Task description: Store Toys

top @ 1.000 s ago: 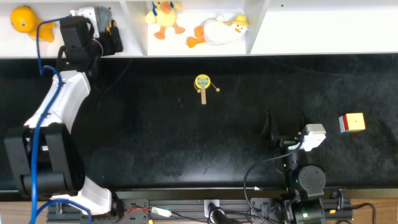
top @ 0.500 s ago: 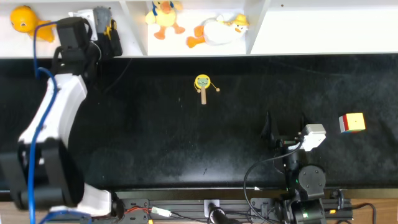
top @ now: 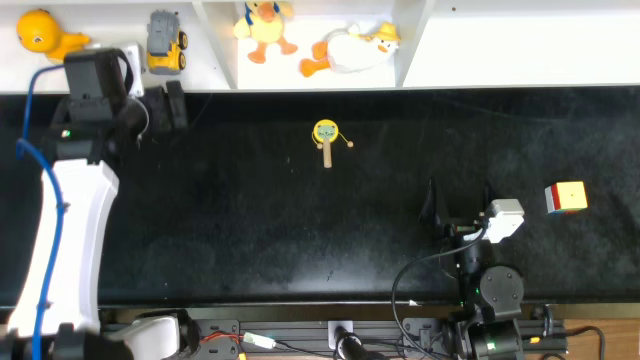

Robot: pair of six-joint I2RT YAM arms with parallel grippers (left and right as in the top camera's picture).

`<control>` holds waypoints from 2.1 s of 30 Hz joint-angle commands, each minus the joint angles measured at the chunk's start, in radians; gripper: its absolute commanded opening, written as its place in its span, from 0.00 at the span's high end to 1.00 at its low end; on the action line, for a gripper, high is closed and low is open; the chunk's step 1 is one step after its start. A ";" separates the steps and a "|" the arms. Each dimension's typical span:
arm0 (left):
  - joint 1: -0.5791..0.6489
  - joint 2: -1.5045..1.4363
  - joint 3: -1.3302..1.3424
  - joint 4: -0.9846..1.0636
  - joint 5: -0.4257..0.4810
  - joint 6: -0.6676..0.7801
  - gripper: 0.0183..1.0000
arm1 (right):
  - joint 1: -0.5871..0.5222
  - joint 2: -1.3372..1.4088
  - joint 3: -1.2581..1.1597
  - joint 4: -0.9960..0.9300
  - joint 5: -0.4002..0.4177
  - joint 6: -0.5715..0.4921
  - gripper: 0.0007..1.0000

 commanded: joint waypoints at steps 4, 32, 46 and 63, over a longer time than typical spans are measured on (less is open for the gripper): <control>-0.004 -0.215 0.014 -0.148 -0.006 -0.030 0.00 | 0.005 -0.008 -0.014 0.005 0.008 -0.007 0.01; -0.011 -0.423 -0.087 -0.193 0.048 -0.030 0.00 | 0.005 -0.008 -0.014 0.005 0.008 -0.007 0.00; -0.026 -1.034 -0.848 0.388 0.051 -0.194 0.00 | 0.005 -0.008 -0.014 0.005 0.008 -0.007 0.00; -0.064 -1.388 -1.202 0.631 -0.027 -0.201 0.00 | 0.005 -0.008 -0.014 0.005 0.008 -0.007 0.00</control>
